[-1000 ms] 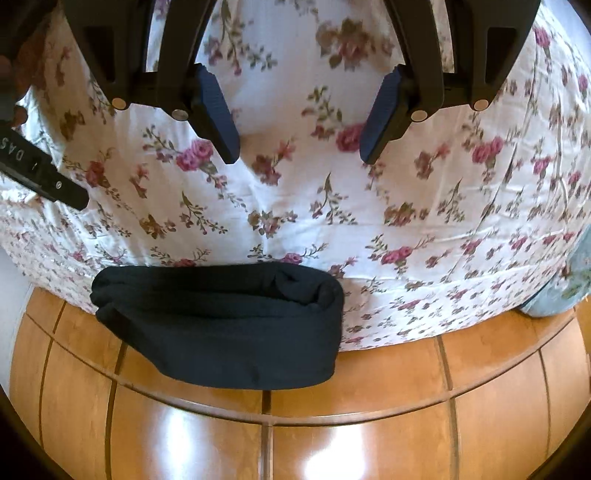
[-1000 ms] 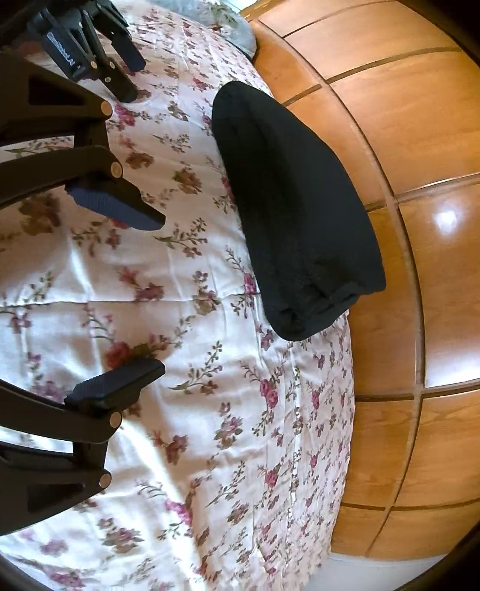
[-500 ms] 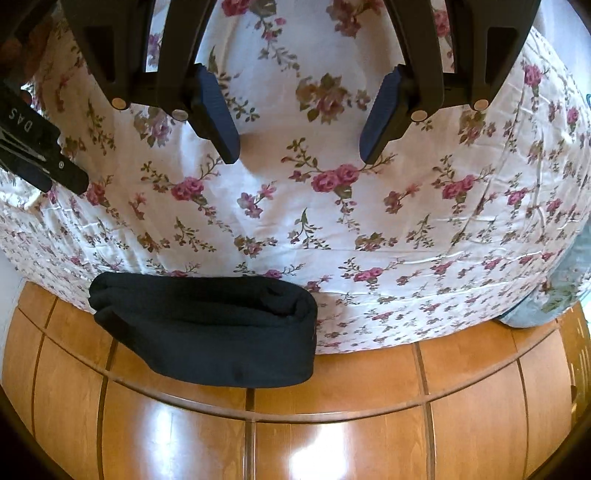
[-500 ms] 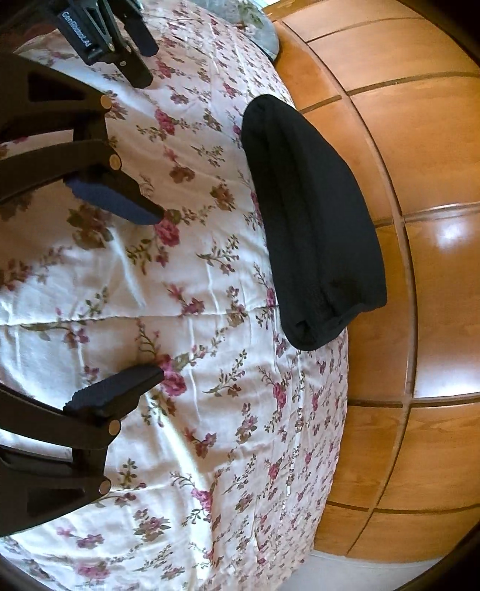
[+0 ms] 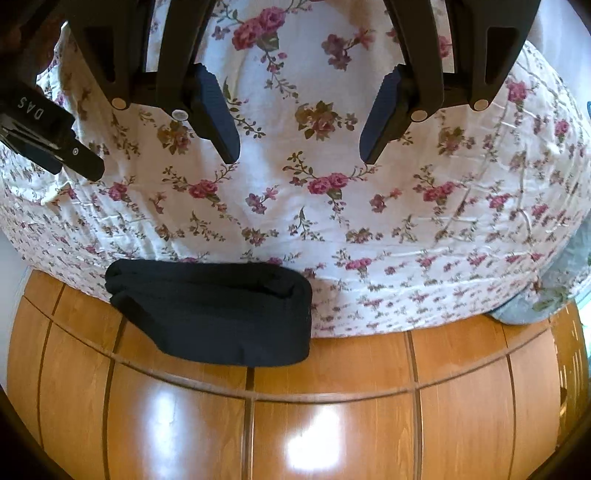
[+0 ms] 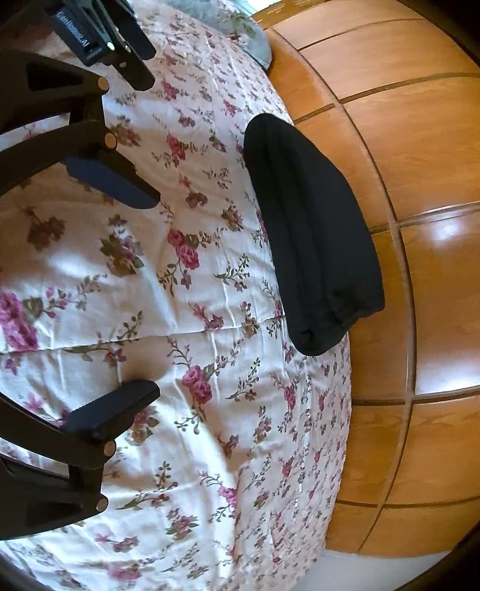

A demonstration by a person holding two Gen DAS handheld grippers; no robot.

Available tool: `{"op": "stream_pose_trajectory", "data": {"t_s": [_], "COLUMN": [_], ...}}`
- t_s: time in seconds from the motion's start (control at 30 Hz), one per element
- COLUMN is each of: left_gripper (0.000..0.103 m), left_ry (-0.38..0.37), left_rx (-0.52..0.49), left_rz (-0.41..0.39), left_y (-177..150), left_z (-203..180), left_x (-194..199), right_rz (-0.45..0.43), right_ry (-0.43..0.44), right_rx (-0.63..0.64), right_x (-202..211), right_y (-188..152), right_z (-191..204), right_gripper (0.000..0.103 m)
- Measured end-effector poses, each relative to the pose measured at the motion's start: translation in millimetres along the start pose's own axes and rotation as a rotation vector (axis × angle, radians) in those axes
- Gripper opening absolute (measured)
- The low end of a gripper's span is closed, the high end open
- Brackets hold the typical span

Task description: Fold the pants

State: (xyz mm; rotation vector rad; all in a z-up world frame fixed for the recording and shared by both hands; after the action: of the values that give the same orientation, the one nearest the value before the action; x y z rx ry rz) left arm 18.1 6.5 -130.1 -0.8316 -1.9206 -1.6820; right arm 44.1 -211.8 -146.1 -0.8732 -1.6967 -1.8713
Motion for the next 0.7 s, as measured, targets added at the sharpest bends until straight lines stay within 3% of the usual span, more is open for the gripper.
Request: {"op": "stream_pose_trajectory", "data": {"t_s": [0.1, 0.4, 0.7], "left_gripper": [0.068, 0.068, 0.068], "left_ry": [-0.001, -0.018, -0.027], "left_rx": [0.003, -0.005, -0.006], "left_rz": [-0.018, -0.063, -0.065], "left_y": [3, 10, 11], "left_z": [-1, -8, -13], "left_x": [9, 33, 39], "right_rz": [0.0, -0.15, -0.182], "right_ry": [0.01, -0.062, -0.059], "right_rx": [-0.019, 0.053, 0.067], "right_x": [10, 45, 55], "right_y": [3, 14, 17], "right_z": [0, 8, 11], "right_gripper": [0.1, 0.102, 0.102]}}
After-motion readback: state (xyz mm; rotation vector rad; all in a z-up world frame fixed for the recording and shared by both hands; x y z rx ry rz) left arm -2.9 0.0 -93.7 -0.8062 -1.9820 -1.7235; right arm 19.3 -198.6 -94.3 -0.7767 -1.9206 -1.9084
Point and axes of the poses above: each gripper's, at about its wrist camera, not at the fingertips, and x roughly against the way its jaws point, z to its left, y to its top, the point moved 6 cm from there along -x, roughly the way its jaws point, and after that the axes turned 11 degrees about -y, right-handed, at the moved point
